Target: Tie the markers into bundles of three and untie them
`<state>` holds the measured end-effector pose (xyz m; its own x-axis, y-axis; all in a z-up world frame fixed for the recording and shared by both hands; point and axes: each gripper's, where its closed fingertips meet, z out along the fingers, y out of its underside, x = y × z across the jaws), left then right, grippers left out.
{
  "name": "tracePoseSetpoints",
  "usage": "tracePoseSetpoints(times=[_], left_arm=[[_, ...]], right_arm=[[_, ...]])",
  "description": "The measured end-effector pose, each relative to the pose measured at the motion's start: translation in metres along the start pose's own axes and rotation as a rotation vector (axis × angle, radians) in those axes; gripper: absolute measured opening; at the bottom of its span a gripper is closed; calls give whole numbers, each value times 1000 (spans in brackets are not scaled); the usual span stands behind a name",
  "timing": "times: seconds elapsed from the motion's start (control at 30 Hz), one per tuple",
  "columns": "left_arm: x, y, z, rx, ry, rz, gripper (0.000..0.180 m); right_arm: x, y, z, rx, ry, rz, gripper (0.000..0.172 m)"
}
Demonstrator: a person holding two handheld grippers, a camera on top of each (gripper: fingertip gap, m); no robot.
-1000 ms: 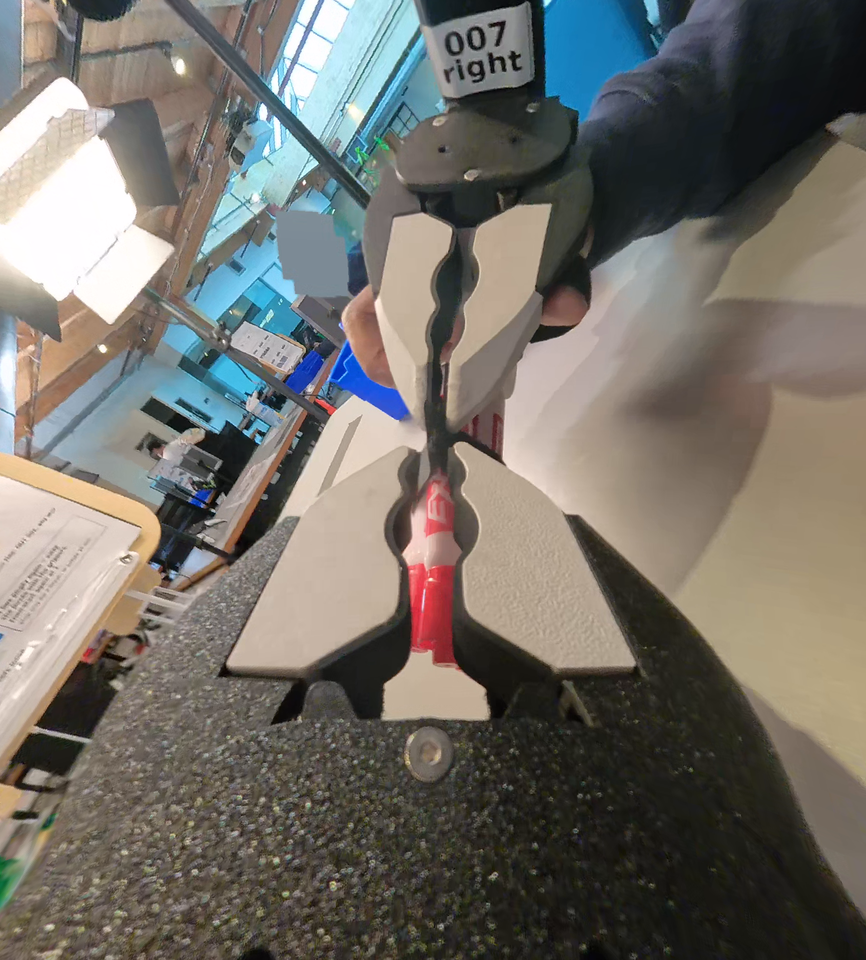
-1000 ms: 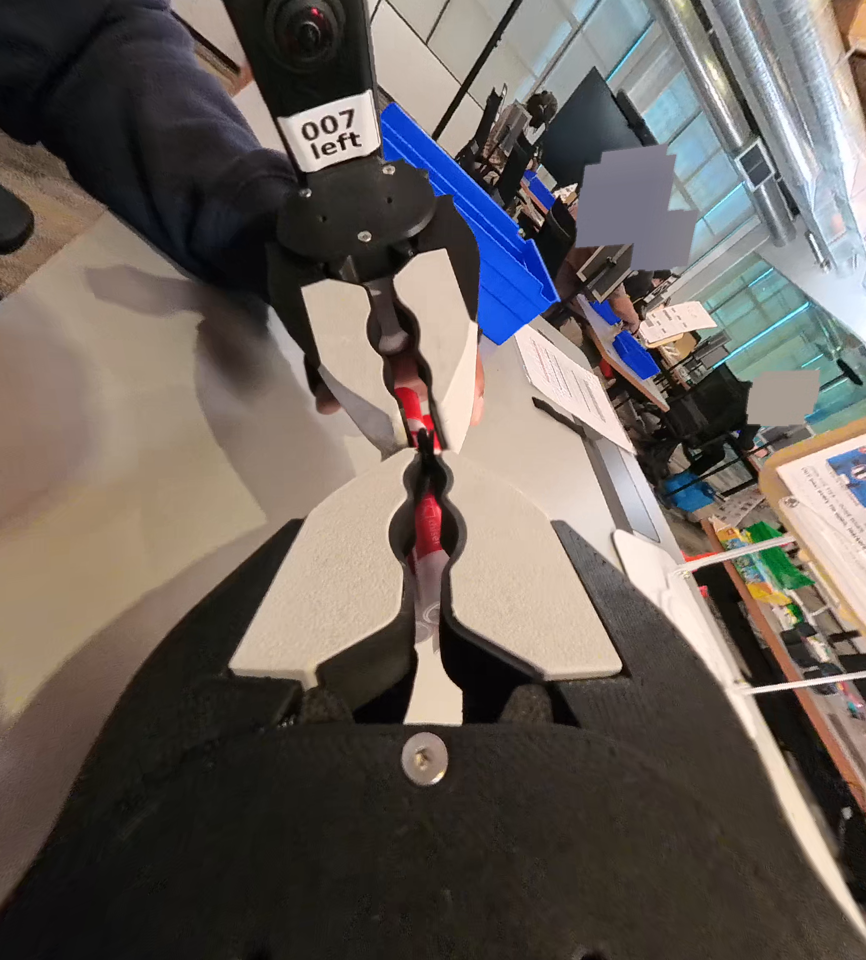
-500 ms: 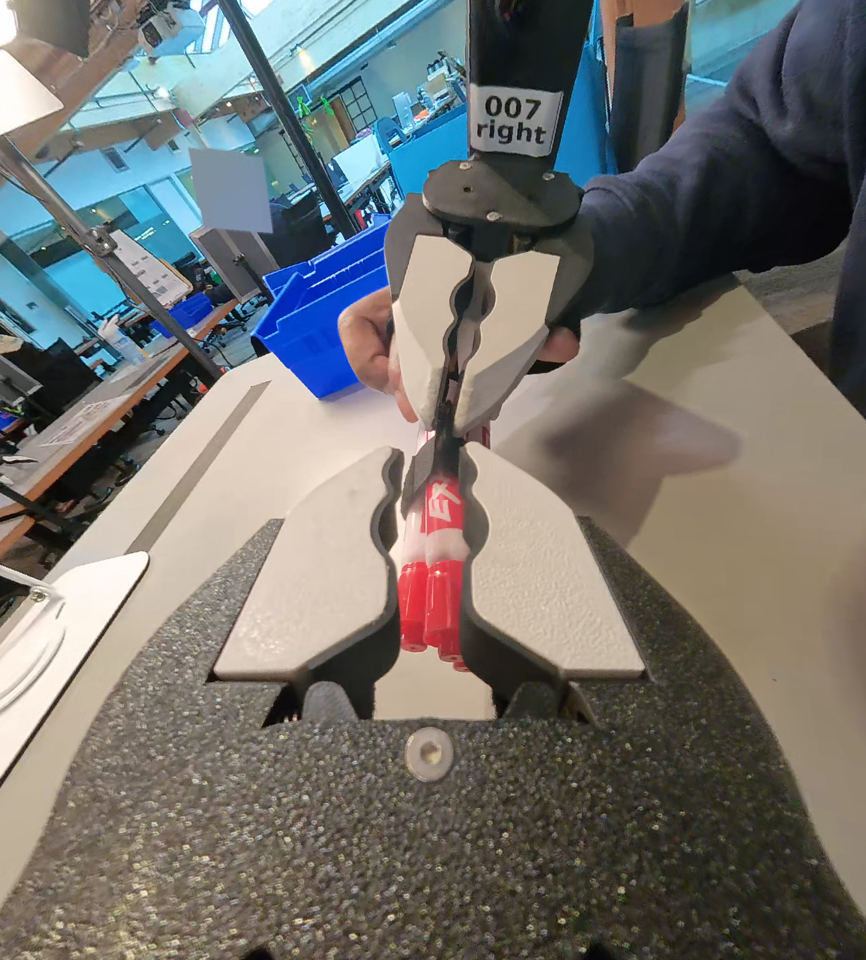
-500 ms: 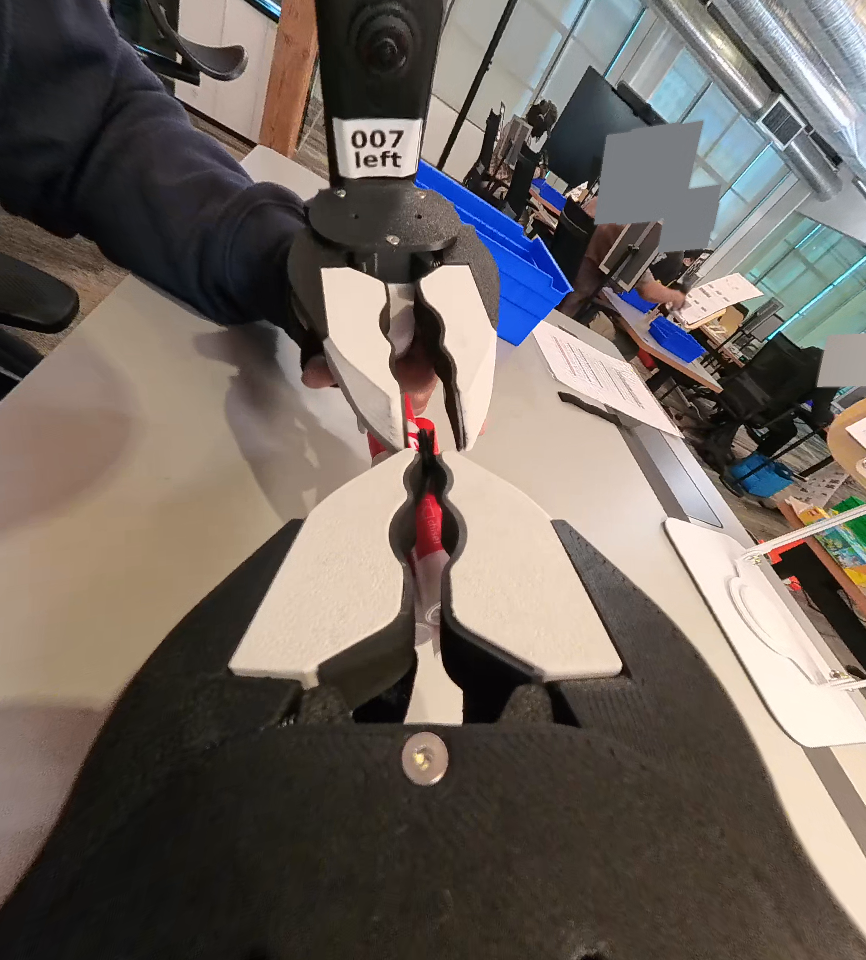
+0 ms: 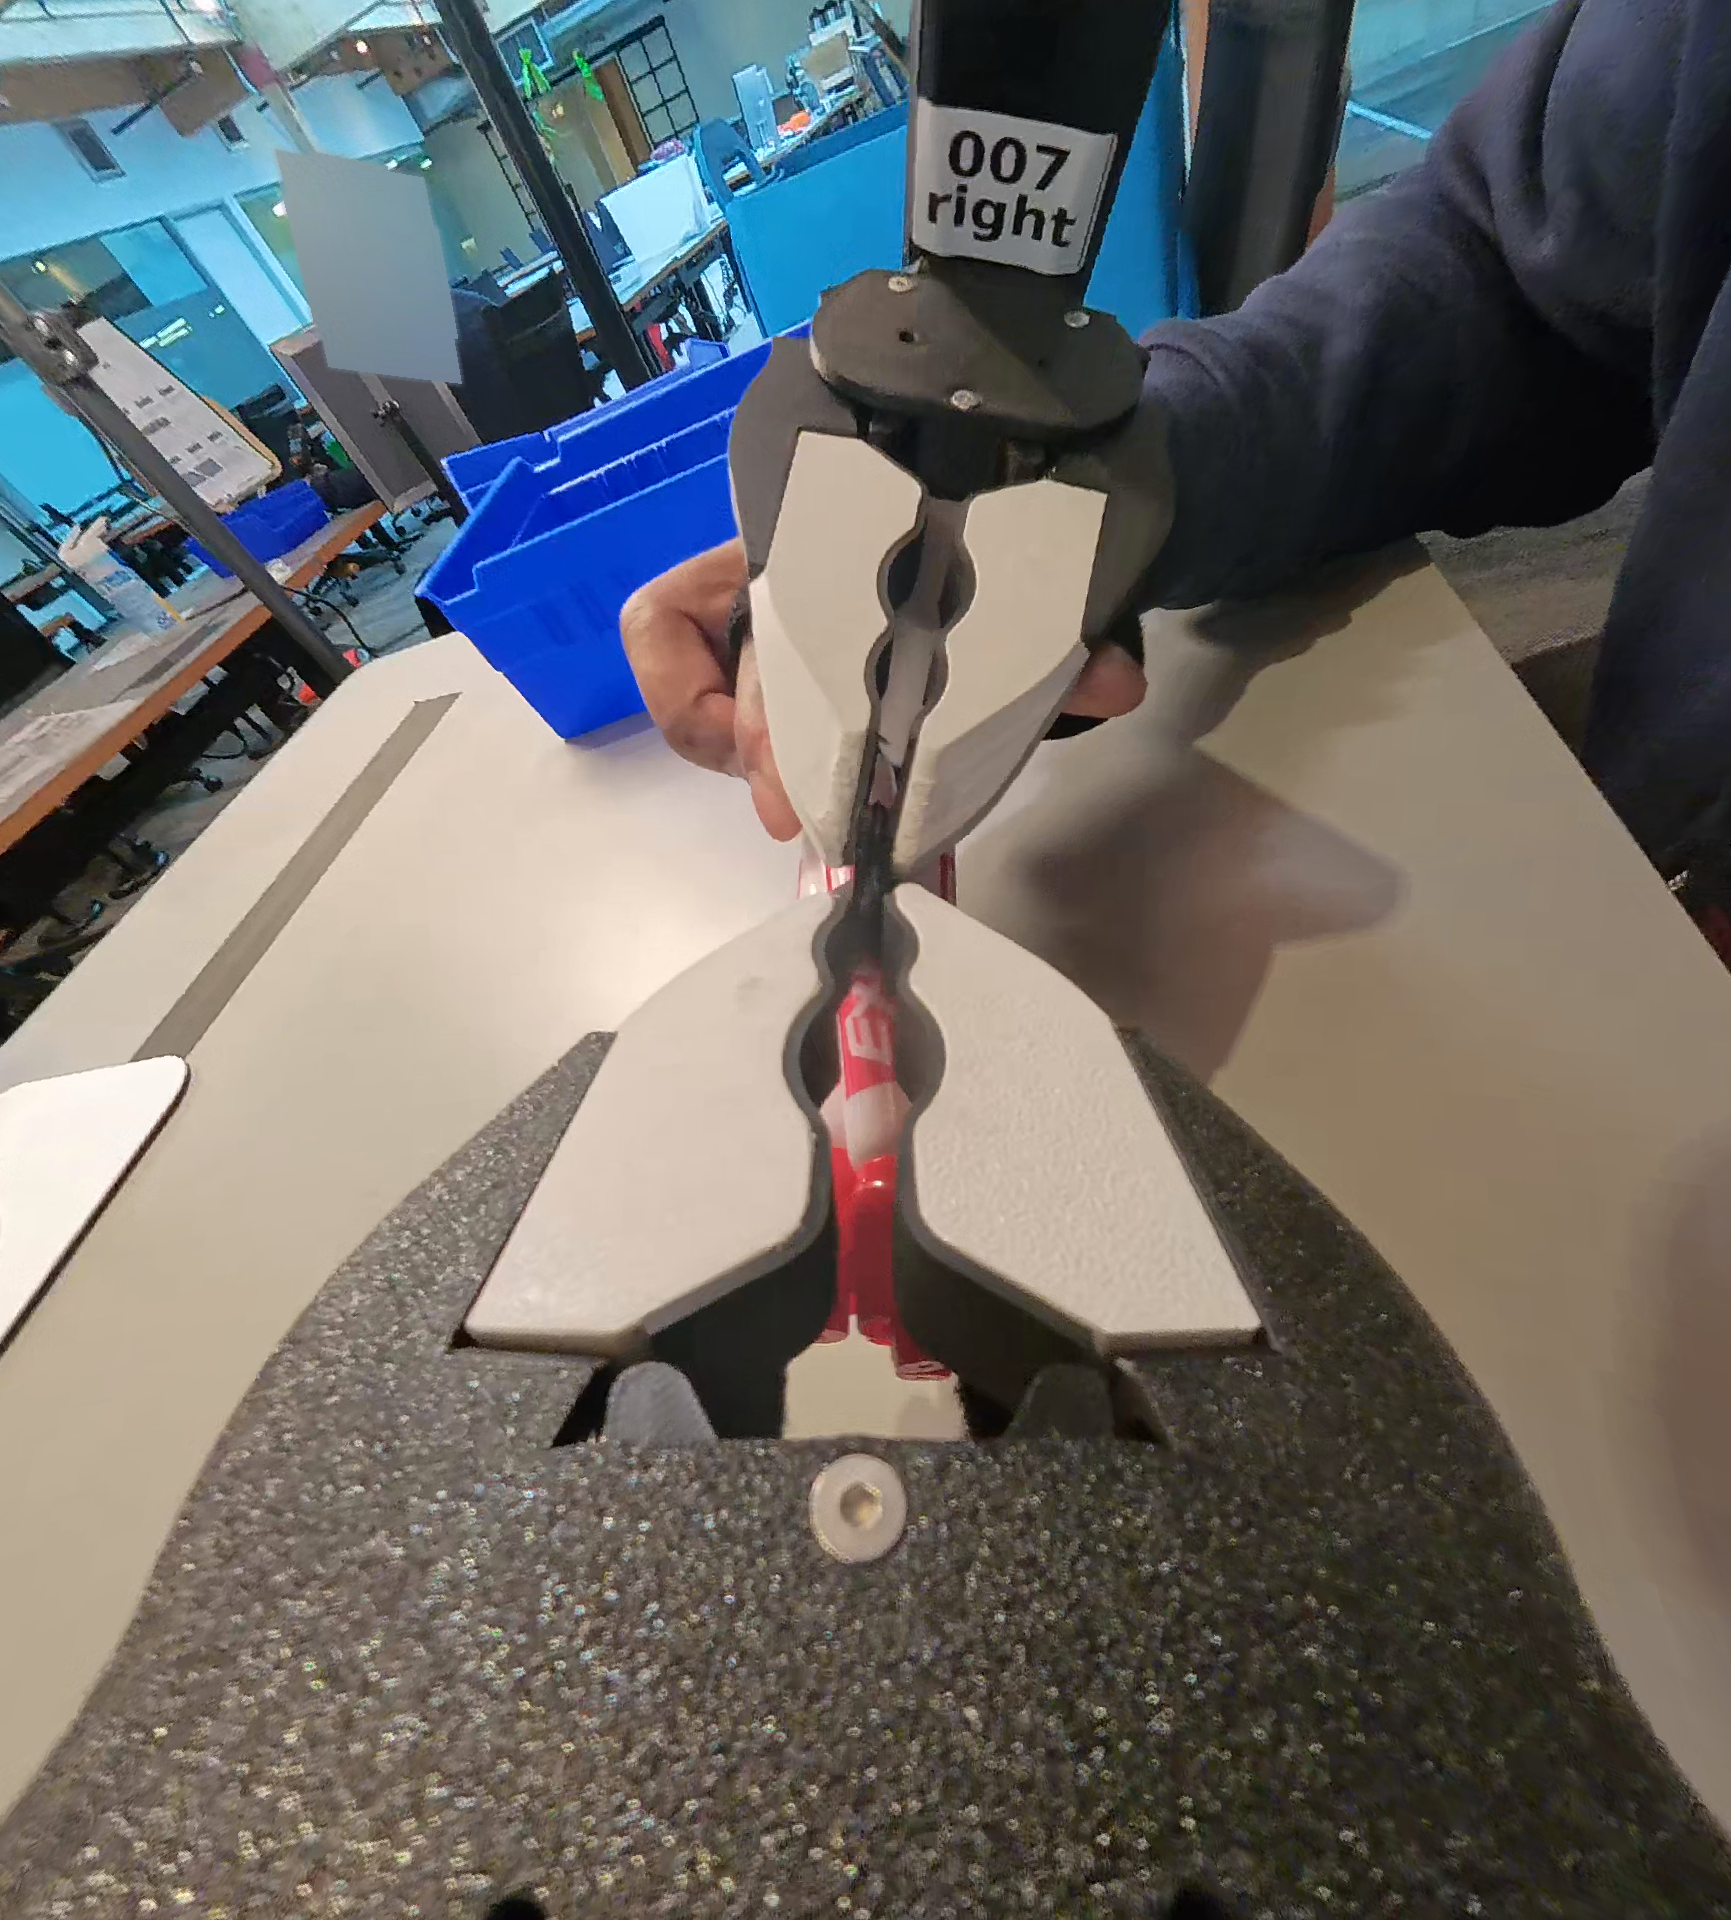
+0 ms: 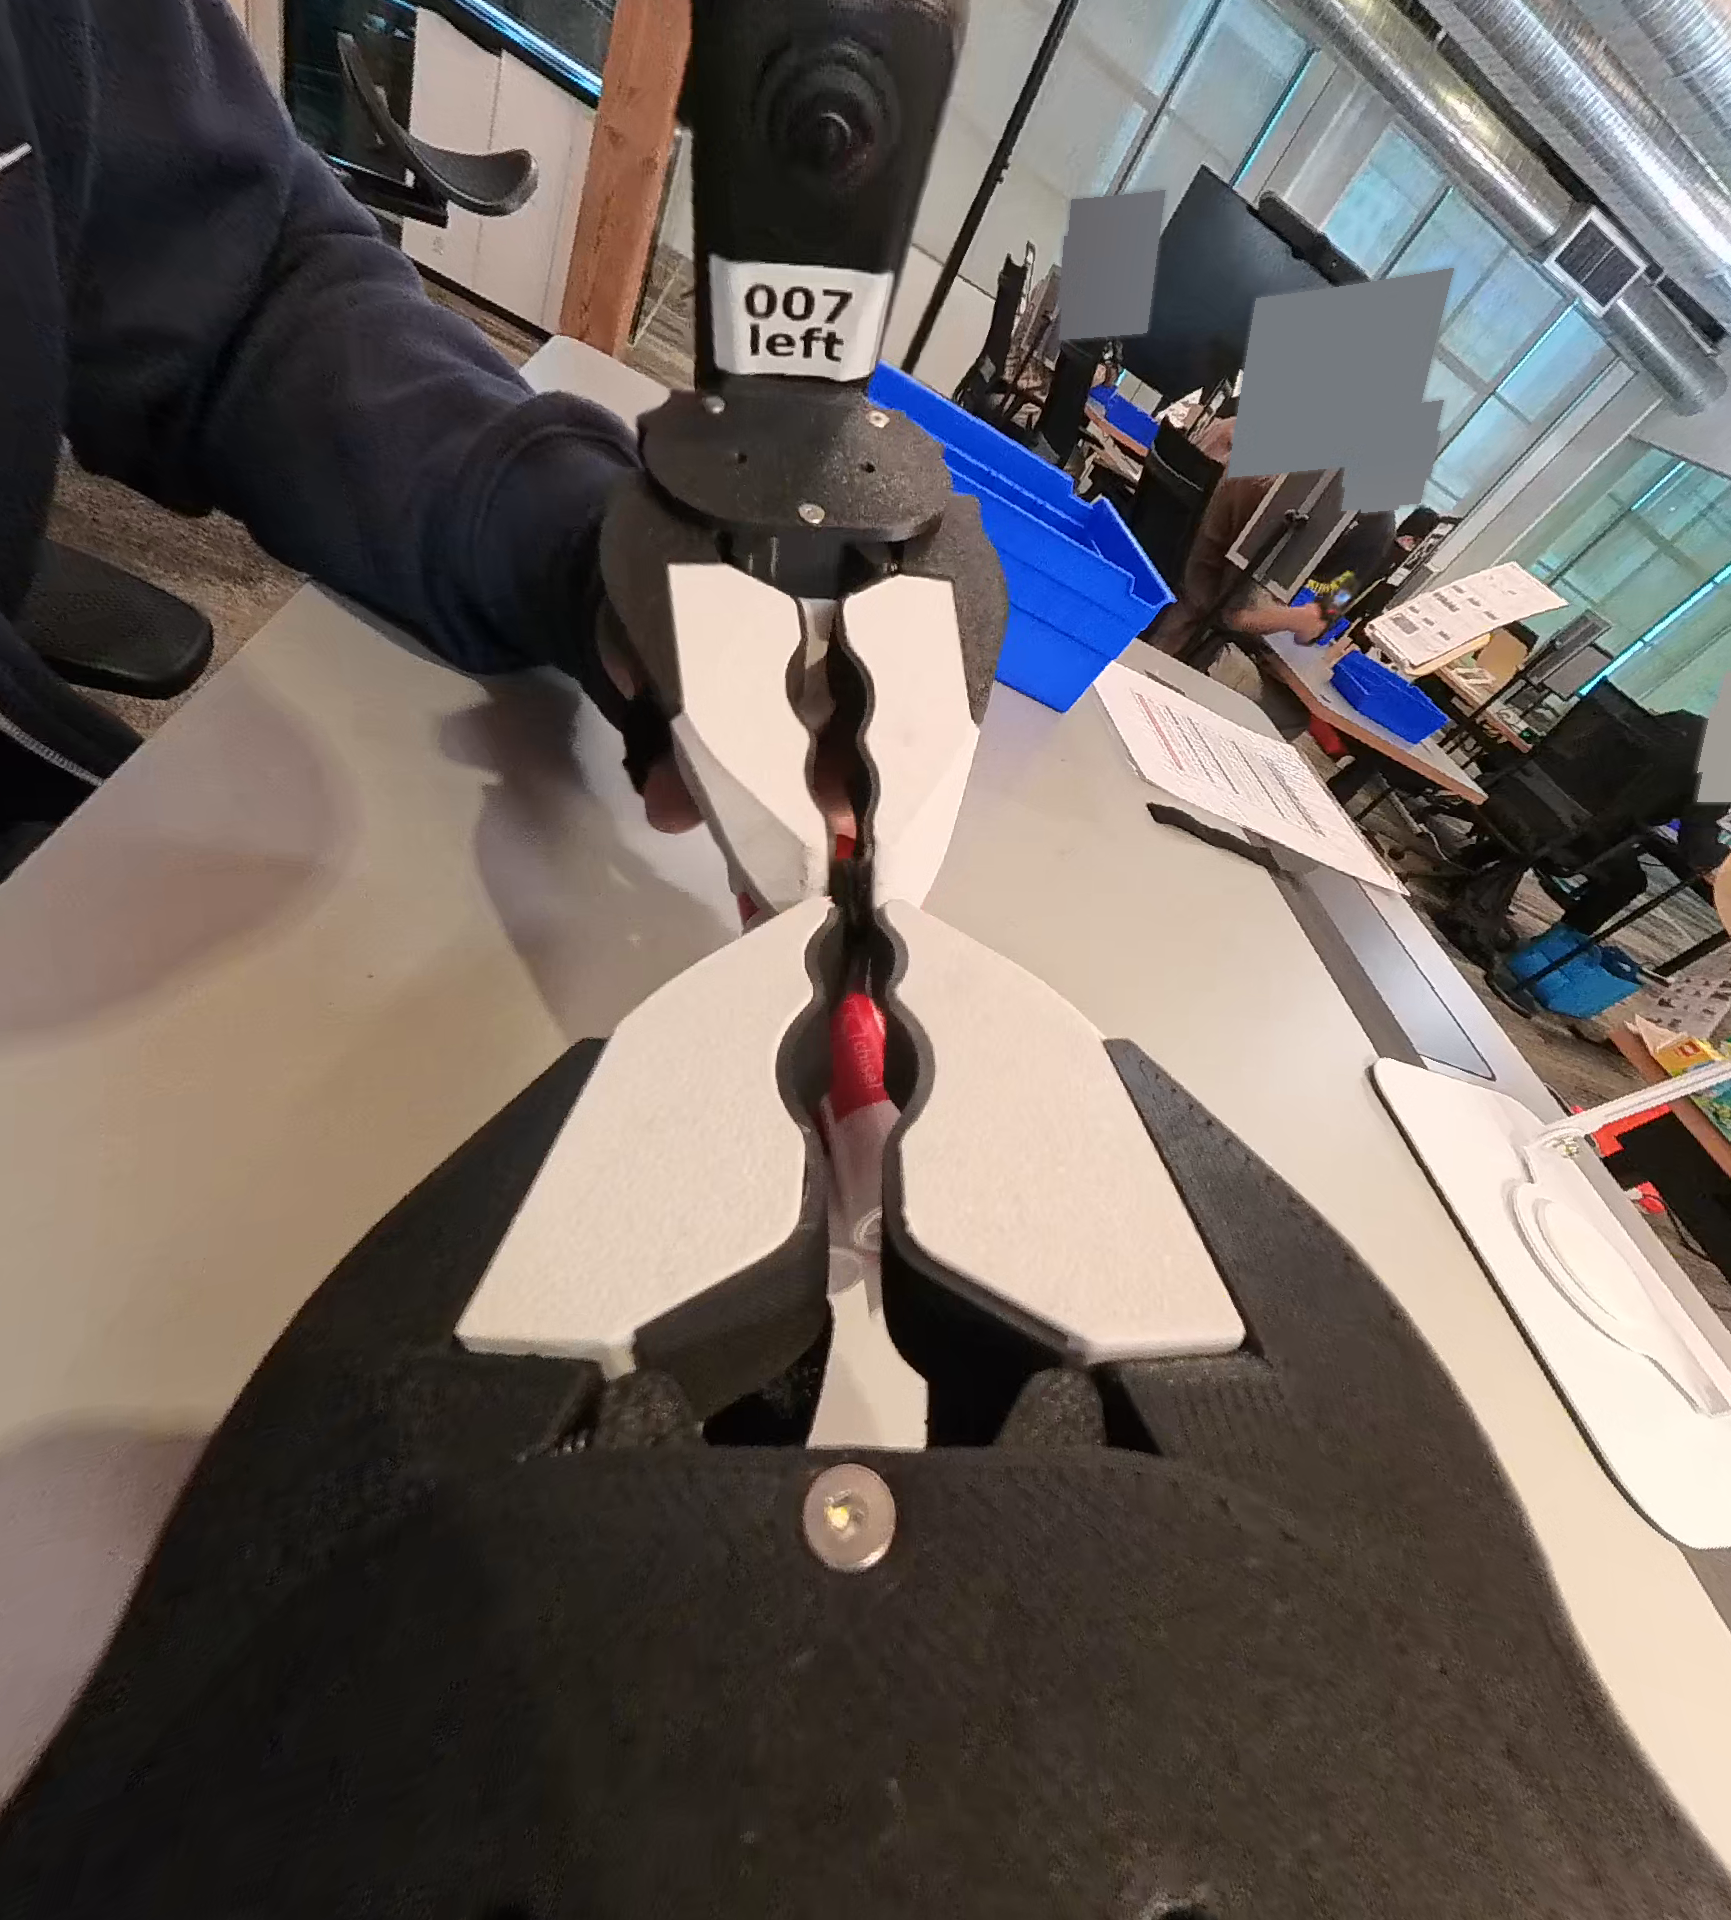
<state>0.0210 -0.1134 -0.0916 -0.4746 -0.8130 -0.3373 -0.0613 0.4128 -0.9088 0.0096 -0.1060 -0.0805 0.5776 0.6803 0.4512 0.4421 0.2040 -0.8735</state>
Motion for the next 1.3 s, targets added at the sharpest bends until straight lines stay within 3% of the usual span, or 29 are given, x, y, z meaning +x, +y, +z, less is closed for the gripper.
tracePoseSetpoints(times=[0.3,0.57,0.97,1.2,1.3], left_arm=[[9,5,4,-51,28,43,4],[9,6,0,-73,48,54,4],[25,19,4,-209,60,285,3],[26,12,1,-105,144,98,7],[15,-1,-5,-4,145,-27,21]], right_arm=[[-12,3,0,-22,-81,49,20],[-16,7,-2,-72,-127,96,11],[-31,19,-4,-192,-196,-32,4],[-28,18,-6,-222,-194,-17,3],[-15,23,-12,-242,-147,27,3]])
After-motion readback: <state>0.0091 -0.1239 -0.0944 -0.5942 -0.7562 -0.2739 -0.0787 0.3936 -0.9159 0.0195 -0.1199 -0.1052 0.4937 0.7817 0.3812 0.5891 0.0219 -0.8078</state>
